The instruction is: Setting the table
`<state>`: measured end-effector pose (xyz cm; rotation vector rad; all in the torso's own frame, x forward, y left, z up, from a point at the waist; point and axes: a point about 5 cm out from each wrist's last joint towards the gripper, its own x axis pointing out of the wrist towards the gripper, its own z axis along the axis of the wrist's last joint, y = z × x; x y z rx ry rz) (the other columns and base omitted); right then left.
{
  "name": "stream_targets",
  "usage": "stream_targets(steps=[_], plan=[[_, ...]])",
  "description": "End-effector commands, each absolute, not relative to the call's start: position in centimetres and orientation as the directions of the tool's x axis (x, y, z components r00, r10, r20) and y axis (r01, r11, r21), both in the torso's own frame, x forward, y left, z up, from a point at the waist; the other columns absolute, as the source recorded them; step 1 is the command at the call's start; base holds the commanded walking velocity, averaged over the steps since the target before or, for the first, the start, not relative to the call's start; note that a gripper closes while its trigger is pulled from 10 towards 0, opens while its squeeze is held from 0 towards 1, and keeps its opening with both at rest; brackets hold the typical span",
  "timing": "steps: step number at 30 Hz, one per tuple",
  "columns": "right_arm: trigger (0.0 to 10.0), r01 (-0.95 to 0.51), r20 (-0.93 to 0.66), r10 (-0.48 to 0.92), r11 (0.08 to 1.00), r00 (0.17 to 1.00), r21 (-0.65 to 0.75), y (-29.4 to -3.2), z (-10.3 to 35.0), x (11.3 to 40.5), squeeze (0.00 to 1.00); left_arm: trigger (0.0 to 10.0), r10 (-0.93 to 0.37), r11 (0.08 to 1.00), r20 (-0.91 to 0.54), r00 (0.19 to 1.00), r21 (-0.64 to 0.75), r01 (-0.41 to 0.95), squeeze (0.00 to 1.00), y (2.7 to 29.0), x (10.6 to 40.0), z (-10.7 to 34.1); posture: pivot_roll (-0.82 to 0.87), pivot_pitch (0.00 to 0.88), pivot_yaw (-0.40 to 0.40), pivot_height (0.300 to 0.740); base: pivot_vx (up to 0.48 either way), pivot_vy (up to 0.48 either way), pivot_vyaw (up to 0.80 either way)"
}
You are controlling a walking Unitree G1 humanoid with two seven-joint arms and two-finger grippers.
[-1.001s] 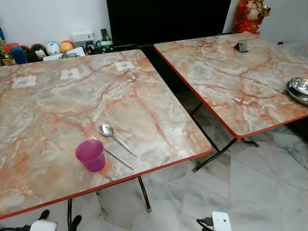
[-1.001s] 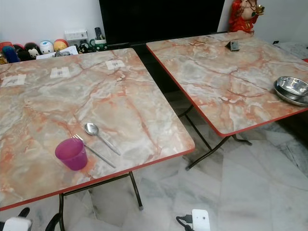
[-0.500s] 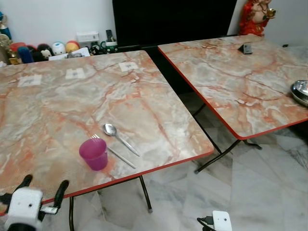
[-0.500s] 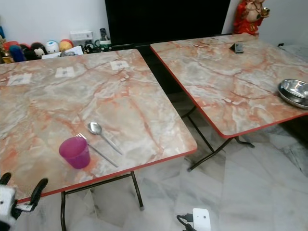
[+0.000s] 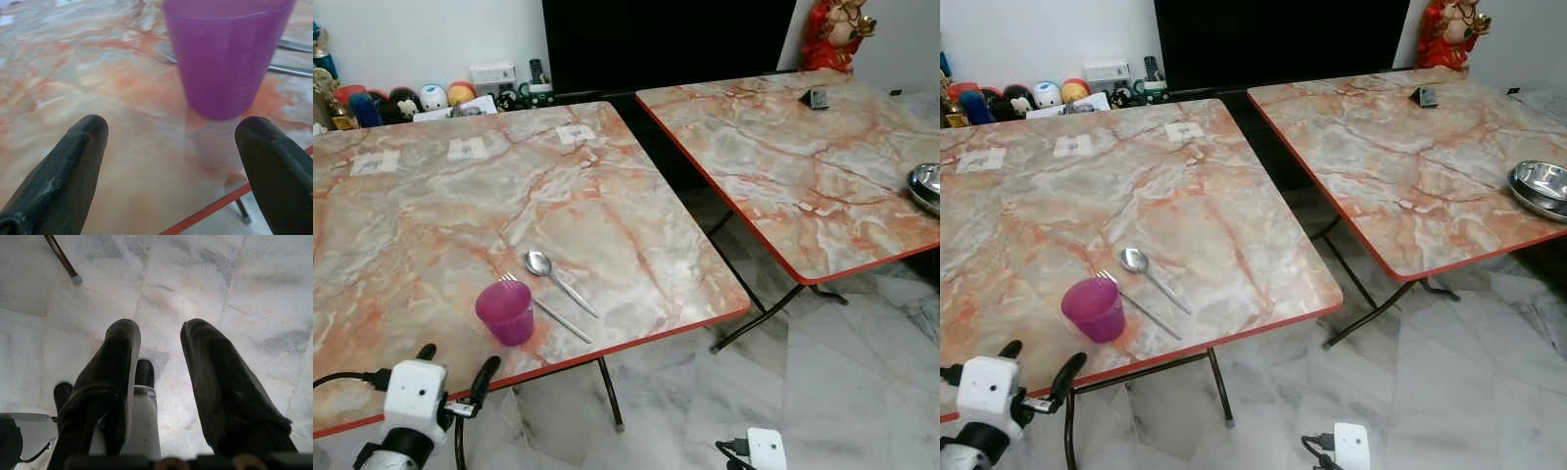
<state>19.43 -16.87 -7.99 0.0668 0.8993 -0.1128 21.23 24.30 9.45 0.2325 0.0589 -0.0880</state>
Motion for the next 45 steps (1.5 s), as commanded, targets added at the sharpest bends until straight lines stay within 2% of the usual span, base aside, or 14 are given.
stream_targets(steps=[1, 7, 31, 45], plan=[[10.0, 0.131, -0.788, -0.076, 0.991, 0.611, 0.006, -17.0, -8.0, 19.3, 0.0, 10.0, -0.095, 0.972, -0.092, 0.991, 0.206, 0.113, 0.0, 23.8, 21.8, 8.8, 0.1, 0.067, -0.003, 0.74, 0.0, 0.0, 0.0], [10.0, 0.136, -0.787, -0.079, 0.991, 0.612, 0.006, -17.0, -8.0, 19.3, 0.0, 10.0, -0.116, 0.973, -0.107, 0.987, 0.189, 0.135, 0.0, 23.3, 23.2, 8.3, 0.09, 0.066, -0.003, 0.74, 0.0, 0.0, 0.0], [10.0, 0.126, -0.787, -0.076, 0.992, 0.612, 0.002, -17.1, -8.0, 19.3, 0.0, 10.0, -0.139, 0.98, -0.102, 0.985, 0.132, 0.152, 0.0, 21.5, 25.2, 7.2, 0.07, 0.072, -0.01, 0.74, 0.0, 0.0, 0.0], [10.0, 0.124, -0.787, -0.076, 0.992, 0.612, 0.001, -17.2, -8.0, 19.3, 0.0, 10.0, -0.079, 0.994, -0.05, 0.996, 0.068, 0.082, 0.0, 21.0, 26.4, 7.1, 0.06, 0.07, -0.016, 0.74, 0.0, 0.0, 0.0]])
